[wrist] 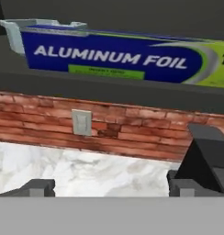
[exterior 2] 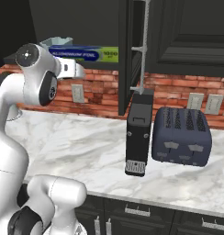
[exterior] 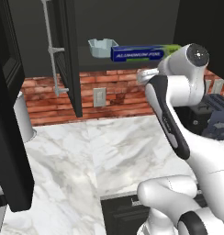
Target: Retrieve the tupperware and aluminum foil from the cabinet and place them on the dining counter near the plate with sweet potato and lemon wedge to prepare for storing leftovers.
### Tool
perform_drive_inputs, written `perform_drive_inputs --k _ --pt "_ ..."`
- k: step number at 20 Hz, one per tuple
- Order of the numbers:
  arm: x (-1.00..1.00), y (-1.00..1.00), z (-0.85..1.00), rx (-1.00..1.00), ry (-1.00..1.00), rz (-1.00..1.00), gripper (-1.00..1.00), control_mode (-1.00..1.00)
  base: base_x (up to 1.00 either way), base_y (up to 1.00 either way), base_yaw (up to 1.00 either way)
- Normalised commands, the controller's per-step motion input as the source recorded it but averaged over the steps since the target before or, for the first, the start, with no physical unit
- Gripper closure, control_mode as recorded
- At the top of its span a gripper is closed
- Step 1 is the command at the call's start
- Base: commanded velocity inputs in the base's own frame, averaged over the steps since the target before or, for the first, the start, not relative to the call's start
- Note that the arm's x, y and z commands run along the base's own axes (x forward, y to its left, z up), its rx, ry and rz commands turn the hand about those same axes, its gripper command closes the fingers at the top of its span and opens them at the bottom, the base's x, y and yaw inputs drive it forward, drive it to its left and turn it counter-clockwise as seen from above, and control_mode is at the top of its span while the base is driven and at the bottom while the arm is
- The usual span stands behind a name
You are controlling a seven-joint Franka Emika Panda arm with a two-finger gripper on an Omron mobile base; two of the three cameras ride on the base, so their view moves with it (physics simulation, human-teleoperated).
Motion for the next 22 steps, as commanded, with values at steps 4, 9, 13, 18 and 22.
perform_drive_inputs --k 4,9,13,18,22 --pt "0.0 0.09 0.88 0.0 -0.18 0.16 -1.0 -1.0 0.0 0.0 0.0" --pt "0.04 0.12 0.59 0.0 -0.12 0.2 -1.0 -1.0 0.0 0.0 0.0" --pt "0.16 0.0 0.01 0.0 0.0 0.05 -1.0 -1.0 0.0 0.0 0.0" --pt "0.35 0.04 0.03 -0.01 0.0 0.04 -1.0 -1.0 0.0 0.0 0.0" --pt "0.39 0.0 0.11 0.0 0.0 0.08 -1.0 -1.0 0.0 0.0 0.0"
